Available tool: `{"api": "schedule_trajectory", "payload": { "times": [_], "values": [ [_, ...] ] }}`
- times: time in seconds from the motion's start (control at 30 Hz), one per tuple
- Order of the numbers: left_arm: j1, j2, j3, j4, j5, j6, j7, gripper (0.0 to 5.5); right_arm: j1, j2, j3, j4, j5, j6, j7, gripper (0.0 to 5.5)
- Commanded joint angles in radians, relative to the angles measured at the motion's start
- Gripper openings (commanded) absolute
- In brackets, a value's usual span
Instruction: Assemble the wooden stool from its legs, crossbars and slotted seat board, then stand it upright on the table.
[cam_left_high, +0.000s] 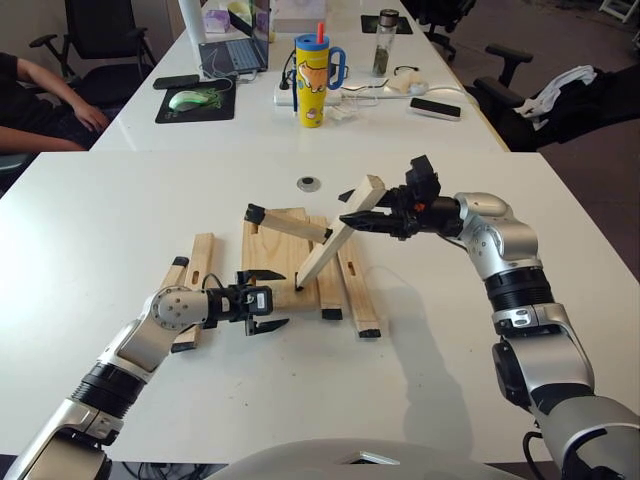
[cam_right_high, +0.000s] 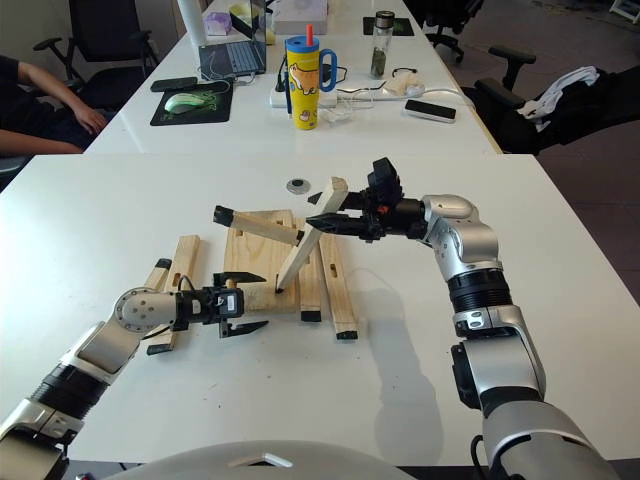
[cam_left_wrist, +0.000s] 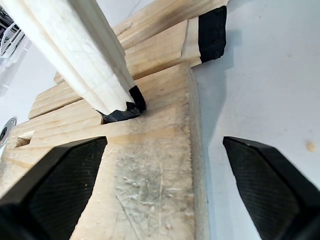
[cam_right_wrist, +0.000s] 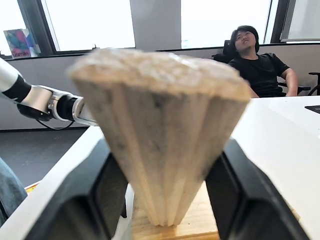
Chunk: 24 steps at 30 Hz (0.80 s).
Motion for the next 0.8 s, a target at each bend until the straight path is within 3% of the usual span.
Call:
{"api": "schedule_trajectory", "payload": {
  "times": [0.03, 0.5, 0.8],
  "values": [
    [0.088, 0.022, -0.081, 0.063, 0.085, 0.054, -0.042, 4.32, 0.007, -0.014, 0.045, -0.053, -0.064, 0.007, -0.007, 2.03],
    [0.155, -0.020, -0.074, -0.010, 0.061, 0.185, 0.045, 4.32, 0.150, -0.030, 0.167, -0.249, -0.175, 0.053, -0.210, 2.03],
    [0.140, -0.085, 0.017, -0.023, -0.023, 0.195, 0.141, 4.32, 0.033, -0.045, 0.193, -0.177, -0.176, 0.083, -0.179, 2.03]
  ]
}}
